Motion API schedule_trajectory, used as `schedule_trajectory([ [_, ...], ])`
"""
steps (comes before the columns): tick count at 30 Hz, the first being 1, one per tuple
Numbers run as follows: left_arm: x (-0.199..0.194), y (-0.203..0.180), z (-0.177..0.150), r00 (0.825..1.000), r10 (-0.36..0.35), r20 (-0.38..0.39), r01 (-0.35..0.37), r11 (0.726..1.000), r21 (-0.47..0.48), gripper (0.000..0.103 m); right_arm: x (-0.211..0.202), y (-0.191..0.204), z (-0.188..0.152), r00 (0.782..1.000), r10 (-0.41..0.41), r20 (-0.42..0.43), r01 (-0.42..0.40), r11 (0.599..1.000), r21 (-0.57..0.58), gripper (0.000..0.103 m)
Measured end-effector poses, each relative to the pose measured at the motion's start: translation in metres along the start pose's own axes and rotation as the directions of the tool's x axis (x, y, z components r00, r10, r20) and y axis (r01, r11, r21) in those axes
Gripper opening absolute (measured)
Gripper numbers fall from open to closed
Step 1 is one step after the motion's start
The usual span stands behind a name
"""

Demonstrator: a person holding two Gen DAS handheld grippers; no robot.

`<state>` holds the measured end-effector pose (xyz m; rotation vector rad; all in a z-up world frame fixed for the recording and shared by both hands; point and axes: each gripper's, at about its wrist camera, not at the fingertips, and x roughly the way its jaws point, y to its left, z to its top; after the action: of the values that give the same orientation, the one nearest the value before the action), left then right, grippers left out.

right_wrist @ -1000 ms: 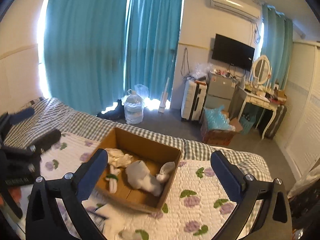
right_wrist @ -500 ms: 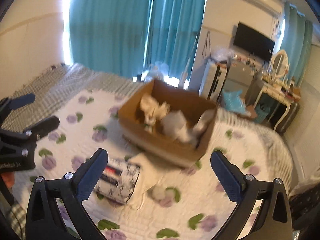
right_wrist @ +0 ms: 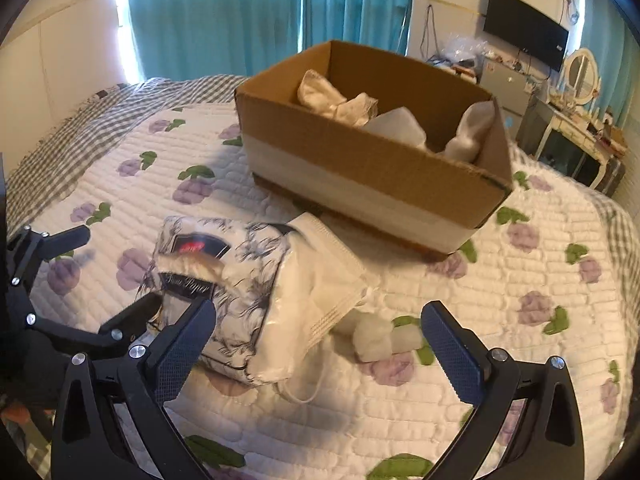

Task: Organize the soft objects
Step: 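Grasp the floral tissue-paper pack with the right gripper and lift it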

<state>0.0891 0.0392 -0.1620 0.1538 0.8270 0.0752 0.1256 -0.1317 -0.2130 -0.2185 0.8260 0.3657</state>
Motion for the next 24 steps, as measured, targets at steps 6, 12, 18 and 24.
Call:
schedule_trajectory([
  [6,0.013,0.013,-0.003,0.999,0.0,-0.05,-0.003,0.998,-0.055,0.103,0.007,0.017,0.0,0.999,0.033,-0.008,-0.033,0.999,-0.019,0.103],
  [12,0.018,0.012,-0.006,0.995,0.086,-0.049,-0.087,0.996,-0.023,0.103,0.015,0.032,0.003,0.997,0.078,-0.025,-0.079,0.996,-0.029,0.096],
  [18,0.024,0.023,-0.008,0.995,0.057,-0.078,-0.062,0.996,-0.071,0.103,0.018,0.047,0.005,0.99,0.137,-0.037,-0.138,0.99,-0.032,0.067],
  [24,0.015,0.03,-0.009,0.997,0.042,-0.071,-0.05,0.993,-0.104,0.103,-0.006,0.042,0.01,0.986,0.164,0.005,-0.164,0.986,-0.028,0.046],
])
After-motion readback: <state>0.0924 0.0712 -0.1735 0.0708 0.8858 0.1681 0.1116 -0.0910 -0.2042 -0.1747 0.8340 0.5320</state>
